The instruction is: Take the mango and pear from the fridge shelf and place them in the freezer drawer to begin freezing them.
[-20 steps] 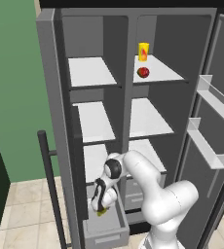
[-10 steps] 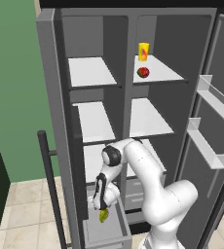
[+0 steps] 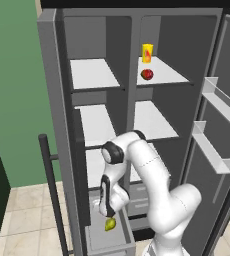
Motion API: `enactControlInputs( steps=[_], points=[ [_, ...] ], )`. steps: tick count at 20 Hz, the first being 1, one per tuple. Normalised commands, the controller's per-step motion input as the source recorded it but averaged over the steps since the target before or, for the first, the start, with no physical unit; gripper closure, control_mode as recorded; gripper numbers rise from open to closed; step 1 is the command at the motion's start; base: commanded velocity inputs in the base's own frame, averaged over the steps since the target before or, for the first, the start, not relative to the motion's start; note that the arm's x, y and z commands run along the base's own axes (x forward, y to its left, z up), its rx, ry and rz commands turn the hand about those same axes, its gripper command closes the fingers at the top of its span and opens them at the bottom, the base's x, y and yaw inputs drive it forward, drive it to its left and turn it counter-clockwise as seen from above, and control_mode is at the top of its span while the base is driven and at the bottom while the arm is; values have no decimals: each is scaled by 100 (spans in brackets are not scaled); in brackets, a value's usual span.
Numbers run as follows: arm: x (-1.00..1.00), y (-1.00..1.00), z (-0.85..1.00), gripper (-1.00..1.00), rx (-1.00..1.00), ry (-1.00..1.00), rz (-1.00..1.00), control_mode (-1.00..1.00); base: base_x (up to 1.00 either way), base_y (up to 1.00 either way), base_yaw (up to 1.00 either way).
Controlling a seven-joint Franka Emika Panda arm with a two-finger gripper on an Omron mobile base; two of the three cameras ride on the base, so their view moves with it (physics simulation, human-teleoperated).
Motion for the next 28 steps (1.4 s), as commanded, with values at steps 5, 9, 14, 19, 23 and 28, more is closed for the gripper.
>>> enactControlInputs(
  steps=[5,9,14,19,23,28],
  points=[
    [-41,0,87,-100,0,-10,-5,-100,0,0,0],
    [-24,-5,100,-100,0,-1,-6,-100,0,0,0],
    [-7,-8,99,-100,2,1,-4,-100,0,0,0],
    [2,-9,95,-100,4,4,-2,-100,0,0,0],
    [0,-8,91,-100,2,1,-2,-100,0,0,0],
    [-1,-8,99,-100,0,0,-4,-100,0,0,0]
  ],
)
